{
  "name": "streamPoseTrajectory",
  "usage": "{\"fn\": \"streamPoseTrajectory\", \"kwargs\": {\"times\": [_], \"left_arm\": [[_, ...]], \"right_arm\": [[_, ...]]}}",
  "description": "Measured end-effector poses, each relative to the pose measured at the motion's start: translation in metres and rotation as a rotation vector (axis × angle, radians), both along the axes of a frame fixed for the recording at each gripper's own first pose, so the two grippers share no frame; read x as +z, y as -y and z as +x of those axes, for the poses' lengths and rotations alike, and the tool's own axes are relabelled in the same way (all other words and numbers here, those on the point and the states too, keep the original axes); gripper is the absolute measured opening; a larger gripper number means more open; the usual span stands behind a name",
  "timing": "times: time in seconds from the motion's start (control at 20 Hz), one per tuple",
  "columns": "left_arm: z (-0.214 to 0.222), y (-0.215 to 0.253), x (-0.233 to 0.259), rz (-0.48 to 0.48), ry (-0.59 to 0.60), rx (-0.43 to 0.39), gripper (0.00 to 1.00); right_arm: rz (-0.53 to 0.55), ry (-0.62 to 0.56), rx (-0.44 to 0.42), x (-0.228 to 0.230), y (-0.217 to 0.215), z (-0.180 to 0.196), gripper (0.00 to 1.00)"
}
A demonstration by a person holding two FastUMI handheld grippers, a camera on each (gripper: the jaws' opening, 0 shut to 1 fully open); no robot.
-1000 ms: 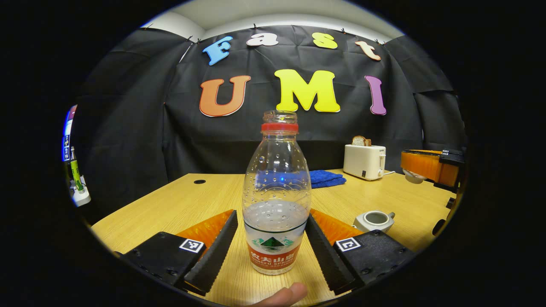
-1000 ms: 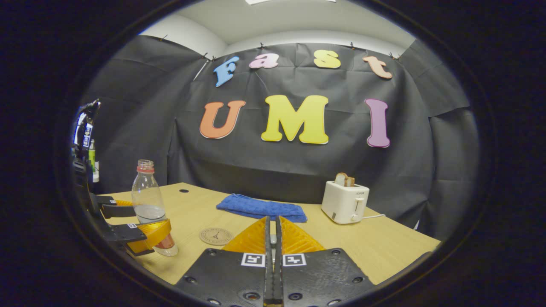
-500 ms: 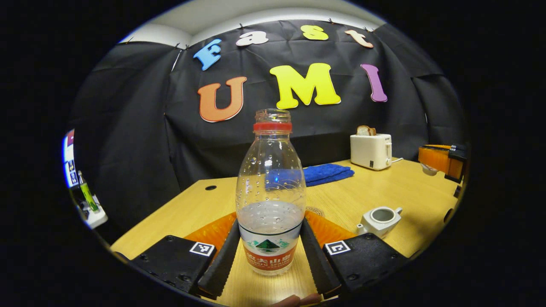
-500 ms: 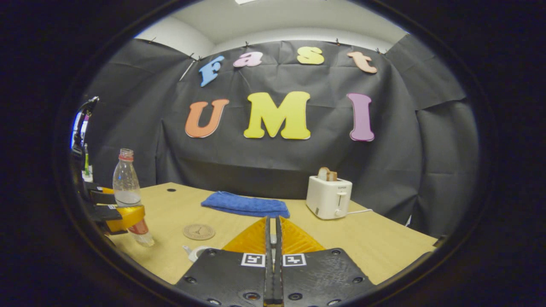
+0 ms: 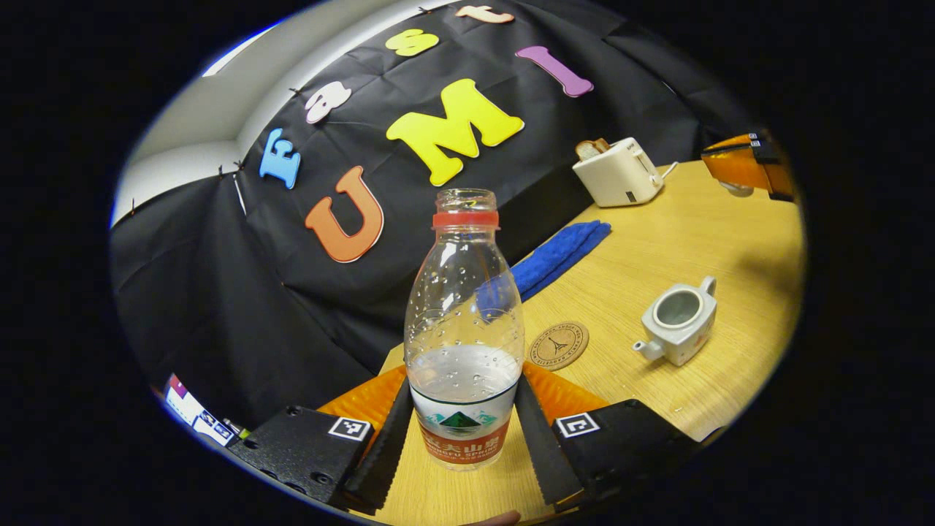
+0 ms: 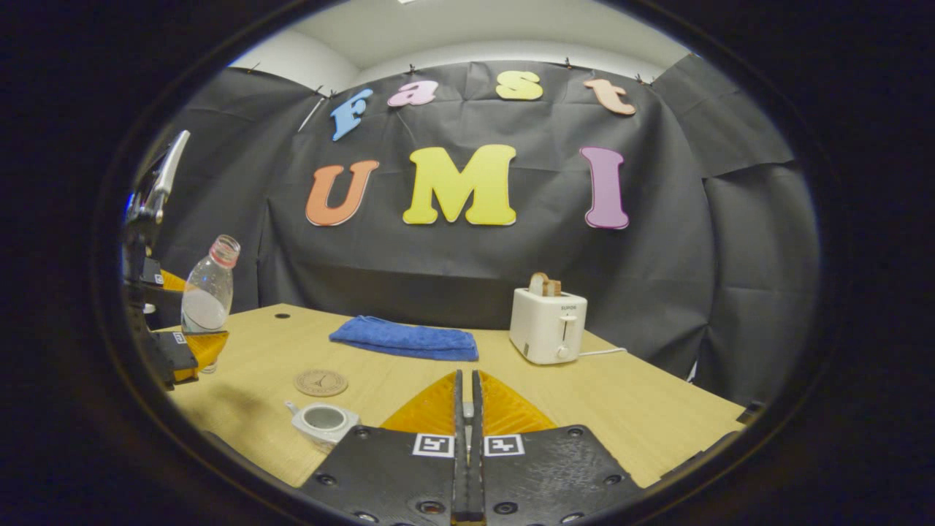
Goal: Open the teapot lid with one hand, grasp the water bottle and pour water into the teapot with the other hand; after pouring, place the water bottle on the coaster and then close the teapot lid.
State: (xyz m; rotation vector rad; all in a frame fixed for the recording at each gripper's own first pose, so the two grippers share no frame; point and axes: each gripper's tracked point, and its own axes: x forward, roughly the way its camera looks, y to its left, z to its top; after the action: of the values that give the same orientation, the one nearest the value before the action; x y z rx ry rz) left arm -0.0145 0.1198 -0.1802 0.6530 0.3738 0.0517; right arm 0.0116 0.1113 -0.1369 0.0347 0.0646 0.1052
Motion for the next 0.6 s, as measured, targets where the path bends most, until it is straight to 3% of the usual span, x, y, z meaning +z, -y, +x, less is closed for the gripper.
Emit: {"fn": "streamPoseTrajectory", "kwargs": {"times": [0.2,0.25,0.6], "left_arm": [[0.004,0.005,-0.014,0.164,-0.068,-0.037,0.8],[0.006,0.005,-0.014,0.211,-0.071,-0.043,0.76],[0.004,0.016,-0.021,0.453,-0.15,-0.109,0.76]], "right_arm": [[-0.016,-0.012,0.003,-0.005,0.008,0.0,0.0],[-0.028,-0.008,-0.004,-0.006,0.012,0.0,0.0],[-0.061,0.003,-0.024,-0.006,0.033,0.001,0.0]]}}
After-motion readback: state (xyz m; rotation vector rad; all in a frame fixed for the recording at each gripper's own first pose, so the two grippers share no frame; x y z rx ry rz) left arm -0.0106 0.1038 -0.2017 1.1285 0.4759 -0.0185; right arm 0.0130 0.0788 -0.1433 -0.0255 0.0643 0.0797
